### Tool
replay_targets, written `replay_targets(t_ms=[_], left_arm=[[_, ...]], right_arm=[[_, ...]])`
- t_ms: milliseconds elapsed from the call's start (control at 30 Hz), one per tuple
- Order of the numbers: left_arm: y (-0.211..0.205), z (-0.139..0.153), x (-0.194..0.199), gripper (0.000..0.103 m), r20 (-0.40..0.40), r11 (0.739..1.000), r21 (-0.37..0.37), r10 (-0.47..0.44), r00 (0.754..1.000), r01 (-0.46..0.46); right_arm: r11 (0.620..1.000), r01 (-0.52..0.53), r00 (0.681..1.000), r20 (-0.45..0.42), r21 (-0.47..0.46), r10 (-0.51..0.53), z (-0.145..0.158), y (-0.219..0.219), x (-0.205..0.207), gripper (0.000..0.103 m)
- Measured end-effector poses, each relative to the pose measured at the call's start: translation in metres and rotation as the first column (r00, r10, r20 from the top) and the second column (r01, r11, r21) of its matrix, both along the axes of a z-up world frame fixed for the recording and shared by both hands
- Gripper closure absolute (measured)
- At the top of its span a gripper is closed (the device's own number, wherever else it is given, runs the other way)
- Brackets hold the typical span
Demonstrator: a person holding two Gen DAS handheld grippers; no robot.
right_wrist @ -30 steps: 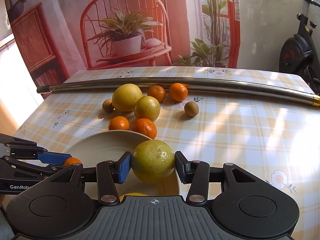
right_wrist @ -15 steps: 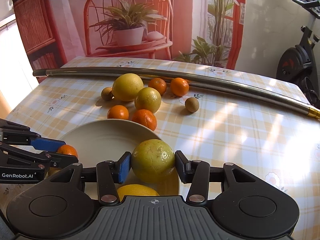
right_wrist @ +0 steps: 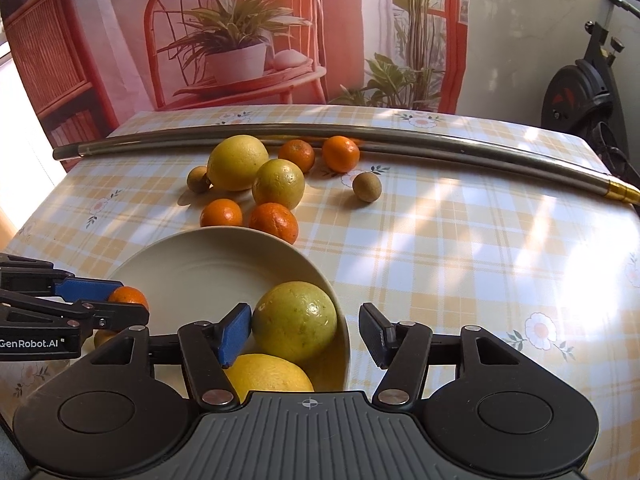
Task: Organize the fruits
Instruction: 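Lower the grapefruit onto the plate with the right tool while the left tool releases the tangerine there, then move the left tool to another small brown kiwi and close on it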
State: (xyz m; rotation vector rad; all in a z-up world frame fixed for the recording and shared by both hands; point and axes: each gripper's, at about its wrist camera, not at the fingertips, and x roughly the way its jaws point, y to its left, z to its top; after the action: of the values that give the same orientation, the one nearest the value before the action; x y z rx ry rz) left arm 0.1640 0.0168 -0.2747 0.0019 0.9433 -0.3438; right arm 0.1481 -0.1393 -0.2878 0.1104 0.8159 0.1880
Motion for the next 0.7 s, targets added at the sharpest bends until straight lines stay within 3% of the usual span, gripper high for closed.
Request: replay_targets(t_ms=[267, 700], left_arm=[[0.005, 0.007, 0.0, 0.065, 0.012, 0.999, -0.031, 0.013, 1.0, -0.012], [0.019, 0.037, 0.006, 0.065, 0.097, 0.998, -0.058, 0.034, 0.995, -0.028]], right_arm=[[1.0, 0.008, 1.0, 0.002, 0.019, -0.008, 0.008, -0.005, -0.003, 0.045], [0.998, 0.052, 0.993, 0.099, 0.042, -0.056, 0.039, -0.023, -0.007, 0.046]])
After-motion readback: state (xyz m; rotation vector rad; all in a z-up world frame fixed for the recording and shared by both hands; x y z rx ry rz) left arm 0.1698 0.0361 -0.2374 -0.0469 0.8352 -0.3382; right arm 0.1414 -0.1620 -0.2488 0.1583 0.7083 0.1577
